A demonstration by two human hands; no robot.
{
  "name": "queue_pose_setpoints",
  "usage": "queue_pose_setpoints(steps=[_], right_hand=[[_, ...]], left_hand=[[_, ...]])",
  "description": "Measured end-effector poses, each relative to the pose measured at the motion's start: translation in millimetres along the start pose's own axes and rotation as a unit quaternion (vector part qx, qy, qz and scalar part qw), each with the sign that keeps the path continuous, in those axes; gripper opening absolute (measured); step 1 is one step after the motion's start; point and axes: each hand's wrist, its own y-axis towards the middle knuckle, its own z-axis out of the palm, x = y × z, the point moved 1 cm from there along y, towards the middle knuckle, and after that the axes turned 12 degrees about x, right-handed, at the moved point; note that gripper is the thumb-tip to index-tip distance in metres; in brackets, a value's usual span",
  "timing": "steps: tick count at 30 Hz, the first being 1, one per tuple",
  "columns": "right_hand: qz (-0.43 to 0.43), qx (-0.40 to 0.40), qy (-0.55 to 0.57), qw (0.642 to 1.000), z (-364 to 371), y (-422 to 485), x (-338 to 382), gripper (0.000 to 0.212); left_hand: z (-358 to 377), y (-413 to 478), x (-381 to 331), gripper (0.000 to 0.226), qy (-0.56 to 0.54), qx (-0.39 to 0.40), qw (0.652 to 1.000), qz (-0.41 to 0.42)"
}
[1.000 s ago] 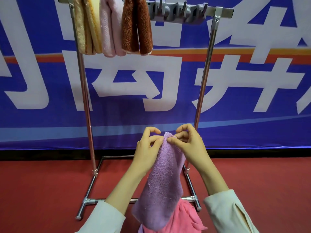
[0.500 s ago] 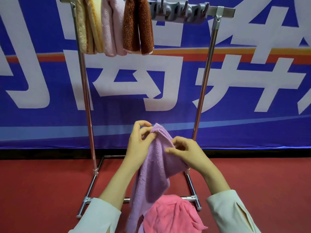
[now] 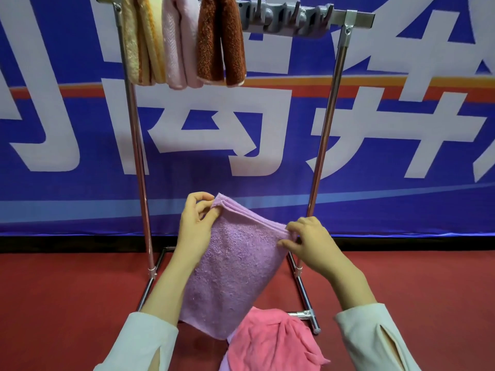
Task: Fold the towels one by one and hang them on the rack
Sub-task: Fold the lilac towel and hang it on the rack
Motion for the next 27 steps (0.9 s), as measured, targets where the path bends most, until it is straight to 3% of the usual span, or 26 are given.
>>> queue_pose_setpoints(steps=[3, 6, 10, 12, 16, 20, 22, 27], right_hand=[[-0.009, -0.053, 0.139, 0.989, -0.7, -1.2, -5.8, 0.022], [0.007, -0.053, 0.282, 0.958, -7.1, -6.4, -9.9, 0.025], [-0.008, -0.059, 0.495, 0.867, -14.5, -11.8, -5.4, 0.024], [-0.004, -0.063, 0.546, 0.835, -18.2, -12.7, -2.4, 0.023], [-0.016, -0.09, 0.562, 0.822, -22.3, -12.5, -0.3, 0.025], [-0.067, -0.067, 0.516, 0.851, -24.0, -13.9, 5.4, 0.018], [-0.106, -0.035, 0.503, 0.857, -26.3, -16.9, 11.1, 0.013], [-0.157, 0.036, 0.474, 0.865, -30.2, -22.1, 28.1, 0.009]], left_hand=[[-2.9, 0.4, 2.7, 0.03, -0.03, -0.025, 0.999, -0.01], [-5.9, 1.6, 6.7, 0.034, 0.001, -0.029, 1.0, -0.005], [-3.7, 1.2, 10.8, 0.041, 0.05, 0.002, 0.999, -0.012], [0.1, 0.8, 7.3, 0.037, 0.043, 0.0, 0.999, -0.012], [5.1, 0.1, 2.6, 0.032, 0.034, -0.022, 0.999, -0.018], [9.0, -1.4, -0.1, 0.028, 0.072, -0.055, 0.996, -0.024], [13.8, -3.4, -4.4, 0.014, 0.117, -0.065, 0.991, -0.016], [26.6, -9.8, -11.0, 0.041, 0.211, -0.131, 0.969, 0.002]])
